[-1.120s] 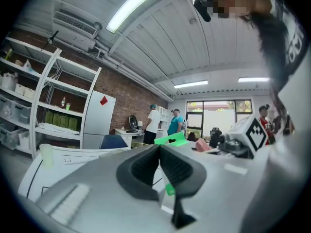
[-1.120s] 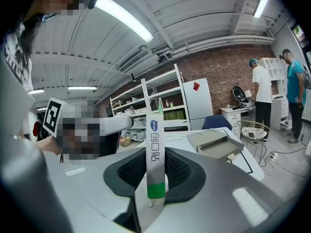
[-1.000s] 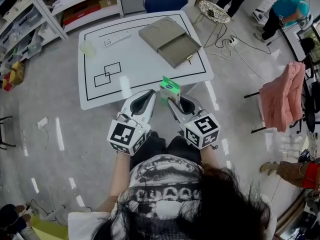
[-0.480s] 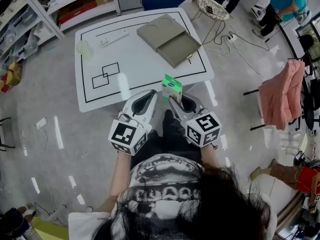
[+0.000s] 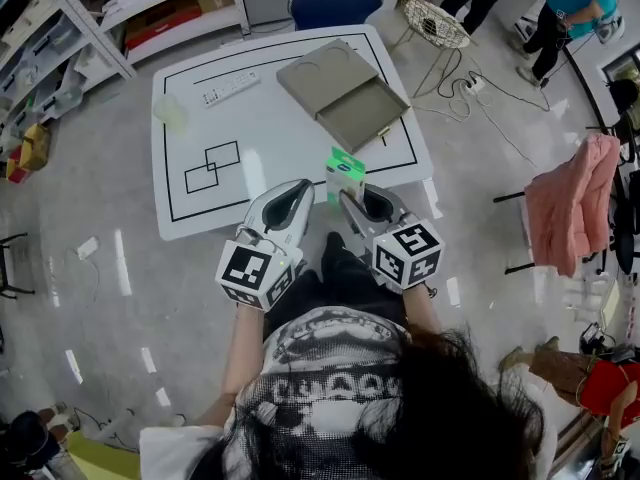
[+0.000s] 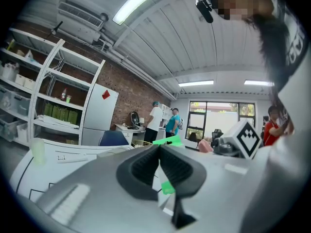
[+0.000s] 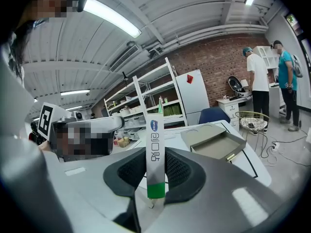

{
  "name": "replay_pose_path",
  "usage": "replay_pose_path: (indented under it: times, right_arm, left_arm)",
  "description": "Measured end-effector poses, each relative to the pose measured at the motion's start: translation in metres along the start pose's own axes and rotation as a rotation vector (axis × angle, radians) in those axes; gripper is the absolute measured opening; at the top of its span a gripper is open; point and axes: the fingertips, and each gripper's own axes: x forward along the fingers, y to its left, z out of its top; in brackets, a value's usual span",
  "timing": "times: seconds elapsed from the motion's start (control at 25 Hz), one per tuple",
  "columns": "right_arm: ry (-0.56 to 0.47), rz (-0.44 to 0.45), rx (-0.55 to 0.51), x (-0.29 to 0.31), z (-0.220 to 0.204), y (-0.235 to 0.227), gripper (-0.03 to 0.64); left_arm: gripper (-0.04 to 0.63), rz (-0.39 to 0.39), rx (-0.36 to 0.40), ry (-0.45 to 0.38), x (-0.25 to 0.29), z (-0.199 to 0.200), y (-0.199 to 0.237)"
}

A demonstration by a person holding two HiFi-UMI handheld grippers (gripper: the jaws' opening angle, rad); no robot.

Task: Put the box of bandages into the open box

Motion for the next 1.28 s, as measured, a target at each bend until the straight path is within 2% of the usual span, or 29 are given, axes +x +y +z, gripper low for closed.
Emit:
replay_pose_path:
  times: [0.56,0.88,1.28]
  right_arm:
    - [0.054,-0.015,0.086,0.049,0.009,-0.105,0.092]
    - [0.113,-0.075,0.149,0.081,-0.001,-0.168,0.094]
    - [0.181,-0.137,0.393,0.131,-0.012,-0.238,0.094]
  left_arm:
    - [0.000,0.000,0.015,0.026,0.093,0.010,0.022]
    - [0.000,-0.008,0.020,0.051,0.125,0.012,0.027]
    - [0.000,0.019,0.034,0.072,0.143,0.017,0.043]
